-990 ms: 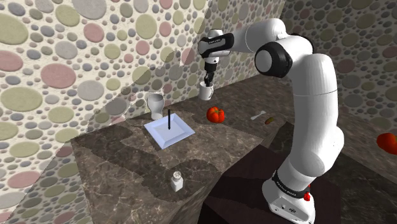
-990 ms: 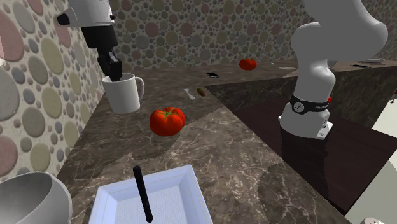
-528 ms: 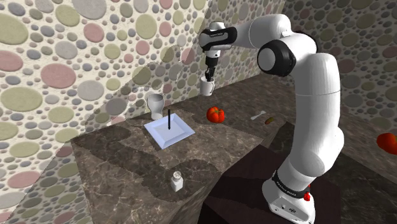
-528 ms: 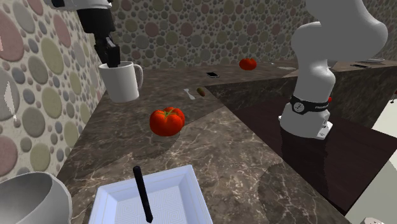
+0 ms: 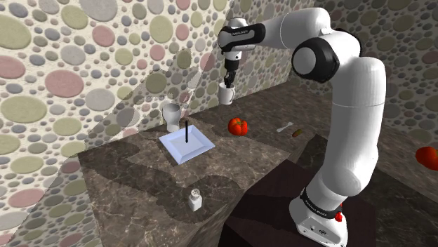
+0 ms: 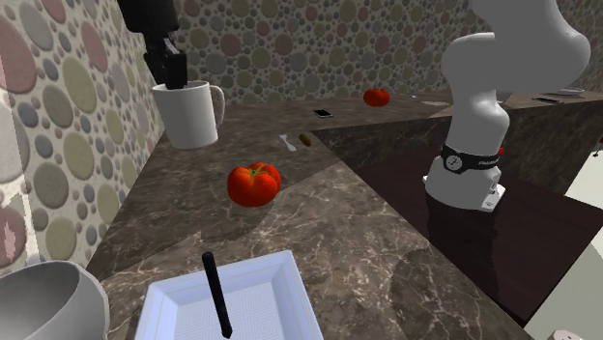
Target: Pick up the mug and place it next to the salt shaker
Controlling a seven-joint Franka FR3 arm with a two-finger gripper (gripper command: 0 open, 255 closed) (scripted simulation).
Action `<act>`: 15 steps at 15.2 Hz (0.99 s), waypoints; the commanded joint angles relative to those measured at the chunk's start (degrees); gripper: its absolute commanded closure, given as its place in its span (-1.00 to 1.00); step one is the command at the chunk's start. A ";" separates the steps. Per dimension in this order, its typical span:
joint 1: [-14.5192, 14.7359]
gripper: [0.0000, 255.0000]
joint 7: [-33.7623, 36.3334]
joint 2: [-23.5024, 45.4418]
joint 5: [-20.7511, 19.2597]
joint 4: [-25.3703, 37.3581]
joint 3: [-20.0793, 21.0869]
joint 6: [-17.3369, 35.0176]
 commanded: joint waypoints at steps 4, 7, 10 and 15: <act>4.59 1.00 5.35 -8.15 -1.87 -11.51 1.14 3.82; 7.05 1.00 8.97 -12.19 -2.79 -16.95 2.28 5.48; 9.36 1.00 12.74 -15.78 -3.52 -21.64 3.64 6.82; 12.91 1.00 19.24 -20.78 -4.23 -27.95 6.42 8.49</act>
